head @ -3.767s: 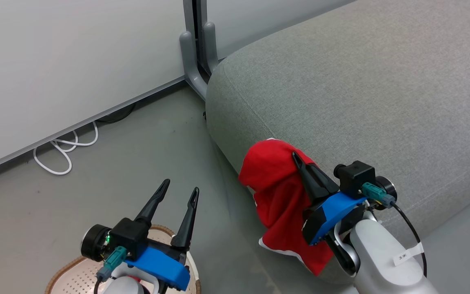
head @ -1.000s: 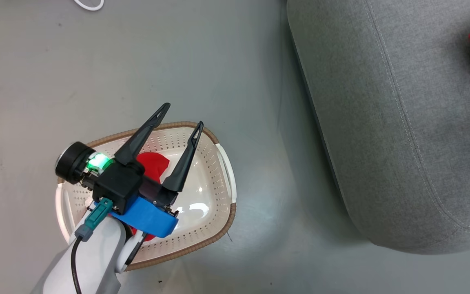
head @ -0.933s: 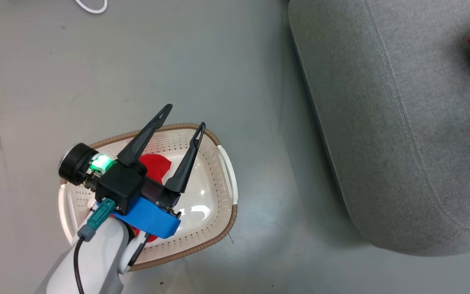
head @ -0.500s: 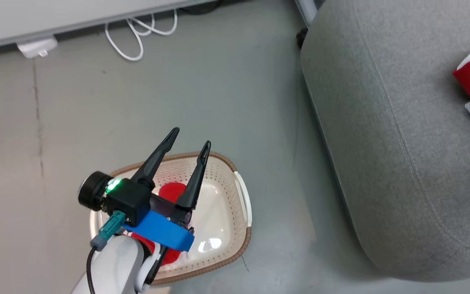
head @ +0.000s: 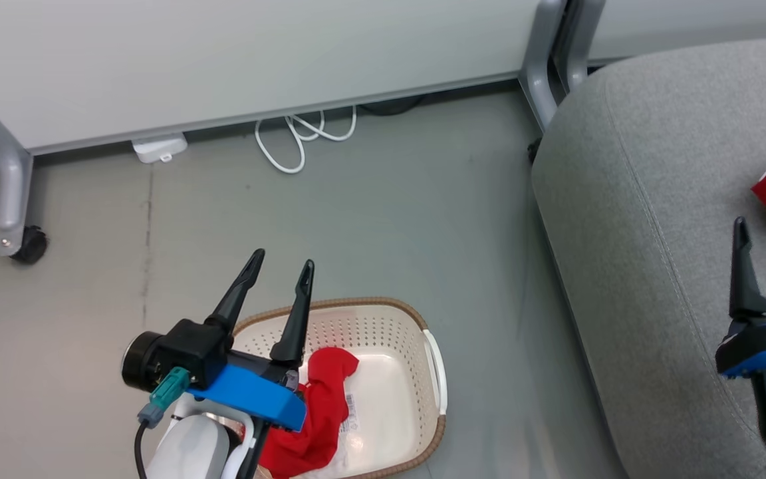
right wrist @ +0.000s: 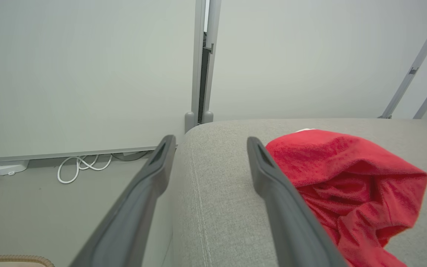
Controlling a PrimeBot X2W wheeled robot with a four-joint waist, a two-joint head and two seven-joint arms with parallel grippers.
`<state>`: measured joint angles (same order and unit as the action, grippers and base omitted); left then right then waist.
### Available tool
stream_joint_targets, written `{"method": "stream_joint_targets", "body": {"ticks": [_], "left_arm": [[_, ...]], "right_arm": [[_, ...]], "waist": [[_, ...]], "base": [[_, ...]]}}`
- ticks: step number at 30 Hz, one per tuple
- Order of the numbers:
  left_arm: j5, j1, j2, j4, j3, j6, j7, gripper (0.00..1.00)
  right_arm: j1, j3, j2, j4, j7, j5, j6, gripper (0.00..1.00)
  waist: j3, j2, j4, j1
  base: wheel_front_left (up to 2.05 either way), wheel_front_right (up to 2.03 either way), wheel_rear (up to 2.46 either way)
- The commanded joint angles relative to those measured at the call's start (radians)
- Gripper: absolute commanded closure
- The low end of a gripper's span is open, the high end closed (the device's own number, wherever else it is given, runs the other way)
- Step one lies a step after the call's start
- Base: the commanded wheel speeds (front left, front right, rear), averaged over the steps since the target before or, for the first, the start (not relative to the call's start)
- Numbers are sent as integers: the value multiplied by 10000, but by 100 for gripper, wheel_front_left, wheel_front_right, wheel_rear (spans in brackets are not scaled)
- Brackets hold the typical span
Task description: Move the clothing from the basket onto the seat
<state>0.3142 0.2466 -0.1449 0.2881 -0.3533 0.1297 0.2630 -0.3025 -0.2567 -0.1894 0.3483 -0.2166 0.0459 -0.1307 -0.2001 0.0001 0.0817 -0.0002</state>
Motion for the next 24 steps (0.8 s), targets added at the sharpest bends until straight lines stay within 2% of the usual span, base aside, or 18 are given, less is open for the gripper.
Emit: {"method": "stream_joint_targets", "body": {"ticks": [1,11,24], "left_arm": [[-71,-141,24,39,159,11,29,0],[-184,-788,131,280,1020,11,27,0],[-356,-1239,278,609,1961,11,27,0]], "right_arm": [[283,71,86,-196,57,41,-1,0],[1676,734,810,-1649,417,83,-1,0],[2621,1172,1252,-1859,459,-70,-1,0]], "waist": [[277,-1,-201,2],[1073,-1,-760,2],[1578,-1,-1428,2]], "base": [[0,0,0],[0,0,0],[0,0,0]]}}
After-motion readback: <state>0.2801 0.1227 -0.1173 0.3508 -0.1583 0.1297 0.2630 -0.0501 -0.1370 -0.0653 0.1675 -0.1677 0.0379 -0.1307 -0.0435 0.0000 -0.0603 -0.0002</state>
